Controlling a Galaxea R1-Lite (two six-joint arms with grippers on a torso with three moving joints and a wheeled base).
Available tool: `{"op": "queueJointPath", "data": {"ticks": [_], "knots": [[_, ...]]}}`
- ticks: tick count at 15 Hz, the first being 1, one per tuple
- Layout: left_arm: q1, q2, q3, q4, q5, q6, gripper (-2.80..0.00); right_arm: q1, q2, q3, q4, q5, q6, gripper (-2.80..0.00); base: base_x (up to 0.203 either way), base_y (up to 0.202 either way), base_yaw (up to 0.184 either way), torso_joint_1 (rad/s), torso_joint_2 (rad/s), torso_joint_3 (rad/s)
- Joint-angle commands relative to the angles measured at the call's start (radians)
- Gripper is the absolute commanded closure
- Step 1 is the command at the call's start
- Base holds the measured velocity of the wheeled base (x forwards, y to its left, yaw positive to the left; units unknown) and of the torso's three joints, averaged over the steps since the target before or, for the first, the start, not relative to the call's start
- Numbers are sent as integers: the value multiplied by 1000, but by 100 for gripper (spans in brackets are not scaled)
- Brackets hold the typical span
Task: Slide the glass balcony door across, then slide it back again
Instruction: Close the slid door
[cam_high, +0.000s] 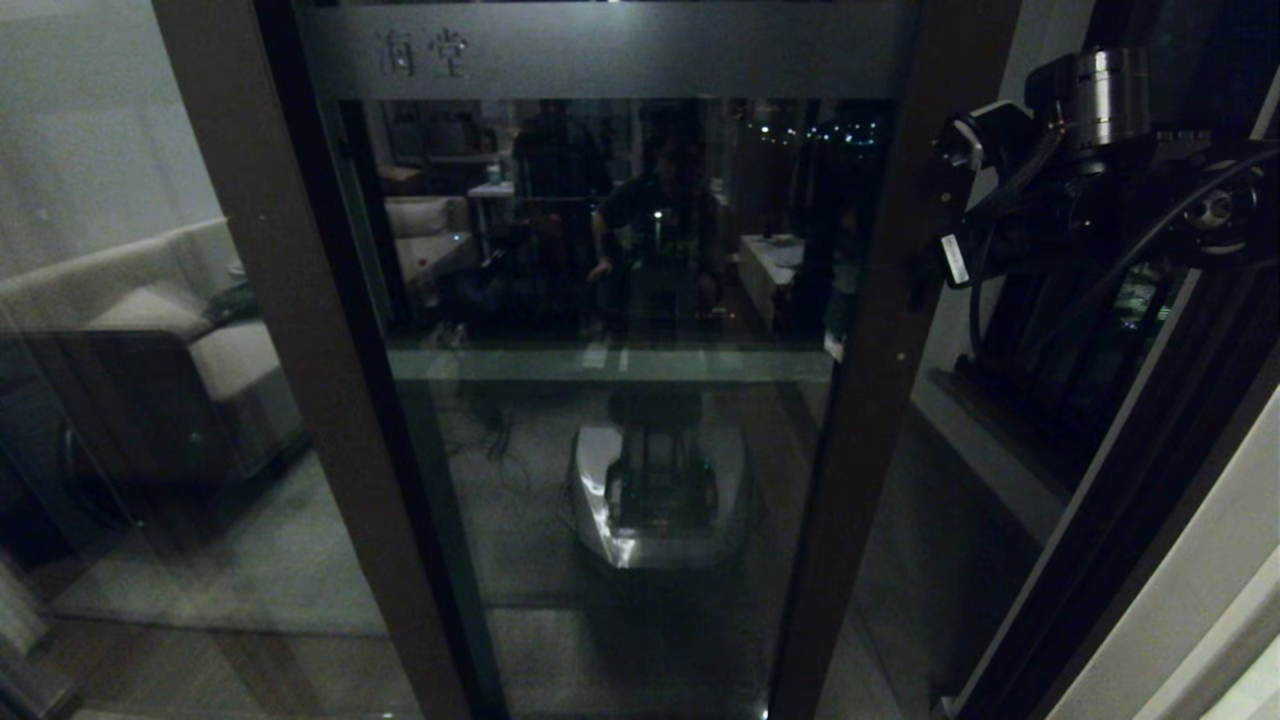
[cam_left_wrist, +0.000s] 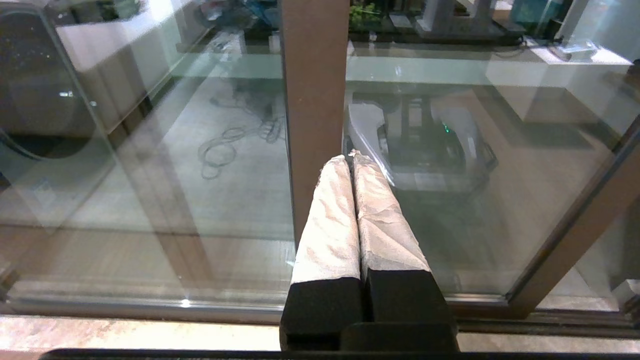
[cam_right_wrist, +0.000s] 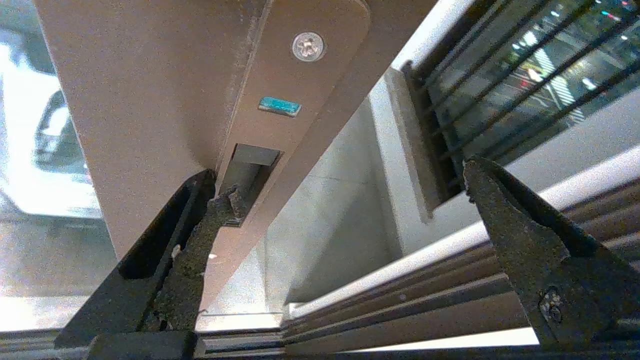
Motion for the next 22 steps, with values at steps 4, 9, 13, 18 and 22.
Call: {"op": "queueJointPath", "data": {"ticks": [4,9,13,18,22], "knots": [[0,0,0,0,0,-1,0,-64,1,-1,-1,0,-8,-280,0,0,0,0,0,0],[0,0,0,0,0,0,0,-80,-14,8,-1,-1,-10,-280,0,0,0,0,0,0],[0,0,0,0,0,0,0,-95,-59,36,-1,0,-12,-280,0,0,0,0,0,0],[0,0,0,0,0,0,0,-95,-262,163,-1,0,-37,-280,0,0,0,0,0,0],[0,0,0,0,0,0,0,-85,-432,278,-1,7,-65,-280,0,0,0,0,0,0]]}}
